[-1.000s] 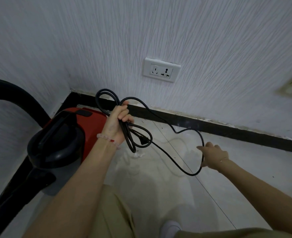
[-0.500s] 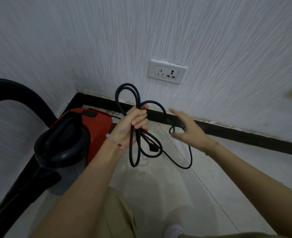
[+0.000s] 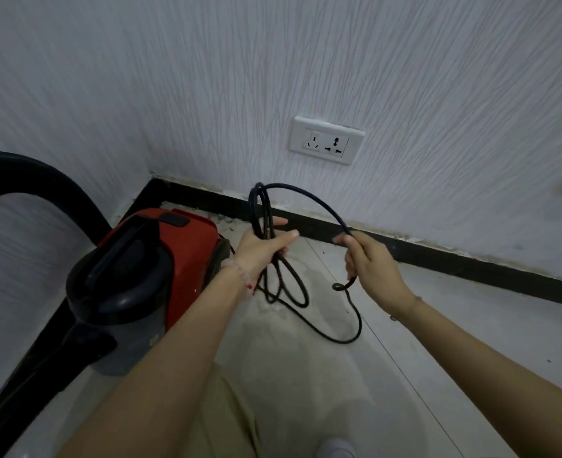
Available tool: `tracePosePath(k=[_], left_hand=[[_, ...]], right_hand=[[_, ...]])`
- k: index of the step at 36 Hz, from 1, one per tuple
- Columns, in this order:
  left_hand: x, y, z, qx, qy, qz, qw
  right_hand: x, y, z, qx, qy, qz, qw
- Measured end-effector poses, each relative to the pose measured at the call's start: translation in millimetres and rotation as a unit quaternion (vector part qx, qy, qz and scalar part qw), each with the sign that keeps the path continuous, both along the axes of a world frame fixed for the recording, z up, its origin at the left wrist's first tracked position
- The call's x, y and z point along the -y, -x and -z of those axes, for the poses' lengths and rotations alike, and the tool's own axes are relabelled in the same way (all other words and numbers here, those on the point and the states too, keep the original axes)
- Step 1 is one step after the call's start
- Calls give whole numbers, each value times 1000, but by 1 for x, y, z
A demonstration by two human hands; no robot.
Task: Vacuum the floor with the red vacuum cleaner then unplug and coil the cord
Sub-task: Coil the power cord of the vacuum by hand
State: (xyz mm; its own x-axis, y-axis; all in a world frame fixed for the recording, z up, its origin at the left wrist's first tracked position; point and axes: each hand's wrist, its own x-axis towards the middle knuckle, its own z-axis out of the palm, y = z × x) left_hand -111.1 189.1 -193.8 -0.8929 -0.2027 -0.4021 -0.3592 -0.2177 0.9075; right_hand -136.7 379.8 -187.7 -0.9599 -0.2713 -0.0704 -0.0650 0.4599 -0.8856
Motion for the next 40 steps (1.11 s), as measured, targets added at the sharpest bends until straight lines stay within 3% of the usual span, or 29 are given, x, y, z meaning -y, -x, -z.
tracePosePath(k=[8, 12, 14, 18, 20, 24, 28, 30, 34, 37, 40], left_hand=[[-24, 1, -3, -12, -178, 28, 984], [-34, -3, -9, -13, -95, 76, 992], [-36, -3, -10, -23, -78, 35, 996], [-22, 5, -9, -36, -145, -107, 983], [-8, 8, -8, -44, -202, -149, 967], [12, 8, -9, -72, -350, -196, 913], [25, 2, -11, -95, -477, -175, 856], [30, -1, -13, -84, -498, -141, 851], [27, -4, -12, 19, -402, -37, 915], [14, -4, -2, 70, -226, 70, 969], [-7, -7, 1, 51, -68, 187, 979]], right_hand=[[22, -17, -11, -64, -94, -123, 986], [29, -25, -7, -65, -181, -183, 964], [29, -27, -5, -24, -128, -183, 974], [25, -26, -7, 118, 21, -178, 977], [17, -26, -4, 142, 33, -199, 969], [0, -24, 17, 147, -117, -287, 939], [-25, -9, 43, 78, -377, -349, 855], [-35, -5, 46, 62, -395, -312, 862], [-40, 6, 34, -16, -324, -198, 925], [-33, 13, 15, -93, -300, -170, 934], [-9, 12, -6, -178, -287, -160, 928]])
